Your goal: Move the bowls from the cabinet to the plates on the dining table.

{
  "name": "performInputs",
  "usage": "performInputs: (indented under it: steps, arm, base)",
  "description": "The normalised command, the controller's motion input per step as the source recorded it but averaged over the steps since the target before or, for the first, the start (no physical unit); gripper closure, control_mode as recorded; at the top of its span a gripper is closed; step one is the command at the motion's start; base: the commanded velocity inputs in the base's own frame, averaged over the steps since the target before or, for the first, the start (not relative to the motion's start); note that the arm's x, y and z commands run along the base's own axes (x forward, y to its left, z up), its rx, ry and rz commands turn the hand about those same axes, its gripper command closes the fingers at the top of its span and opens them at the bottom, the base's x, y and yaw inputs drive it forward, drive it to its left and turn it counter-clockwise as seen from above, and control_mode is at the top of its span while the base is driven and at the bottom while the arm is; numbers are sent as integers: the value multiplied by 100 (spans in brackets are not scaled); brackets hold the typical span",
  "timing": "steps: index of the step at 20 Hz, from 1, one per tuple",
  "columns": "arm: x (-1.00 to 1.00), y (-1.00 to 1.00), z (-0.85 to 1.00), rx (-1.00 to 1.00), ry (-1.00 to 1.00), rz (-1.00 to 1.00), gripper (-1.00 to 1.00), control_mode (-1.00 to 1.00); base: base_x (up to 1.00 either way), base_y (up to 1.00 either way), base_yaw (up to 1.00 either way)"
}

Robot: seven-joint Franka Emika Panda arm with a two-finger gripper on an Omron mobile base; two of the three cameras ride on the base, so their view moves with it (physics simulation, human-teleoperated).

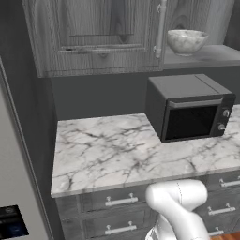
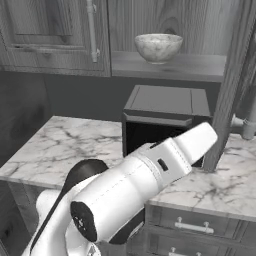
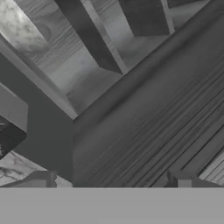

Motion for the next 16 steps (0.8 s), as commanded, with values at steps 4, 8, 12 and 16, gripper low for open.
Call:
performInputs:
  steps: [4, 8, 12, 16]
  arm:
    - [-13, -100, 0, 0, -3, 0, -100, -100]
    - [0, -100, 0, 0, -2, 0, -100, -100]
    - [0, -90, -1, 0, 0, 0, -100, -100]
    - [-3, -39, -18, 0, 0, 0, -100, -100]
  base:
    - [0, 0, 0]
    - [0, 0, 0]
    - [0, 0, 0]
    - [0, 0, 0]
